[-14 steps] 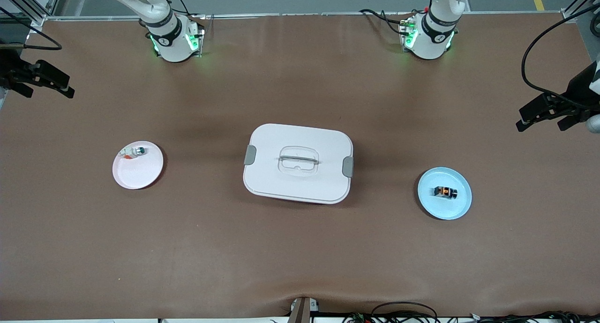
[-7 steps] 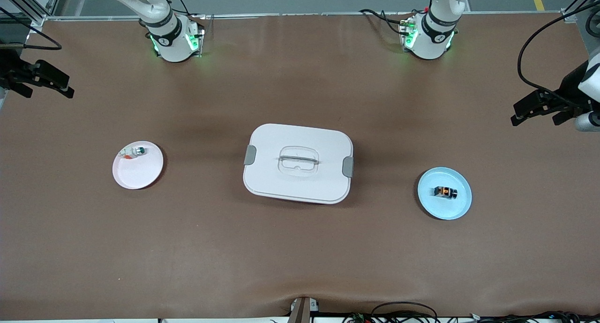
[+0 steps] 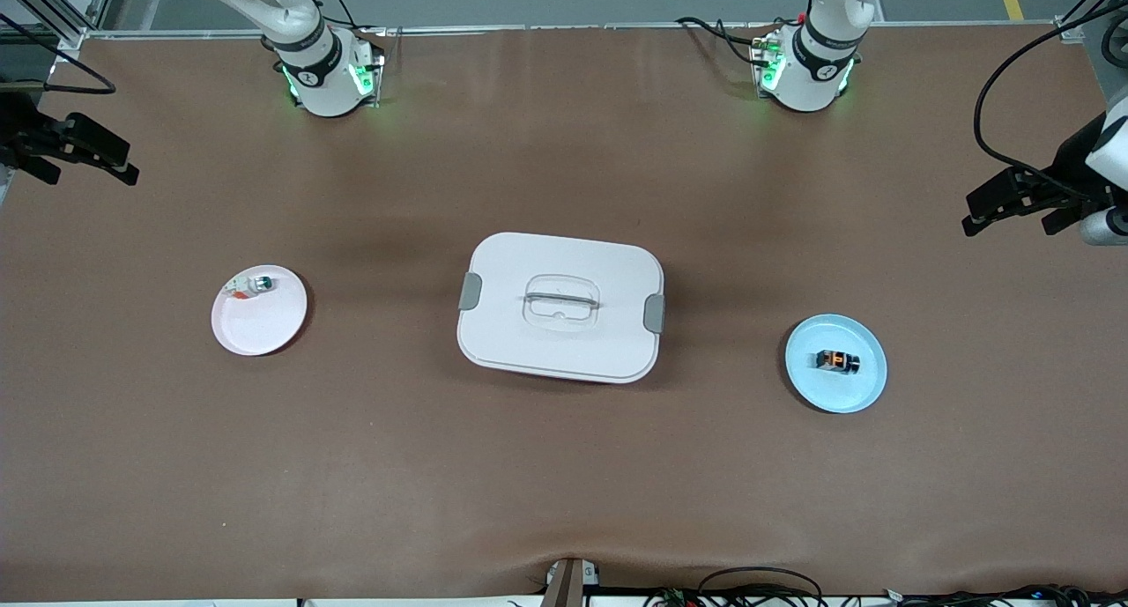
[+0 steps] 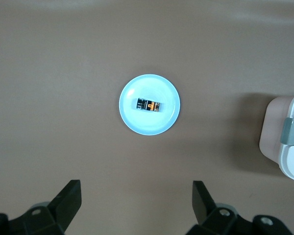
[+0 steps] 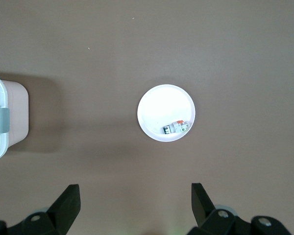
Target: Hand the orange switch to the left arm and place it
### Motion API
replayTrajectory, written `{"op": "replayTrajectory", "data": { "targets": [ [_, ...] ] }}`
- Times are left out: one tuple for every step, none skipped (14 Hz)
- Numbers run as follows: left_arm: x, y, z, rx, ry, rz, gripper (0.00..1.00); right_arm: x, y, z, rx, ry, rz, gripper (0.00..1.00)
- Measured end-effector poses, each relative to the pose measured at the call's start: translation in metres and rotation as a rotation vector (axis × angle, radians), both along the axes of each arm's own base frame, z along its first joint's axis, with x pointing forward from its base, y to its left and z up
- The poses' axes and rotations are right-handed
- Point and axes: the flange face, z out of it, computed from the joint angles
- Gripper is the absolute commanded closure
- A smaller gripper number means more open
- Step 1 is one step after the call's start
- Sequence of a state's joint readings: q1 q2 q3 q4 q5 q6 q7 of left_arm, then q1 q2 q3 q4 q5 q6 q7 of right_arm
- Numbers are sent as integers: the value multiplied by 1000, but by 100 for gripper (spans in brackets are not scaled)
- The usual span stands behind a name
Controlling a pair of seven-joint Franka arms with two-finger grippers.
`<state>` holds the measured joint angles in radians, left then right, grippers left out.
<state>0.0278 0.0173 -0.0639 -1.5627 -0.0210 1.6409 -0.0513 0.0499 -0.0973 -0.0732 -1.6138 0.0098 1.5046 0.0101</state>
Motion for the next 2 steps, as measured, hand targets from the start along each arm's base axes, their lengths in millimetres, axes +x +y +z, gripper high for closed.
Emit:
{"op": "replayTrajectory", "data": {
  "targets": [
    [0,0,0,0,-1,0,0,0,0,0,0,-2,0,0],
    [0,0,1,0,-1,0,0,0,0,1,0,-4,0,0]
  ]
}}
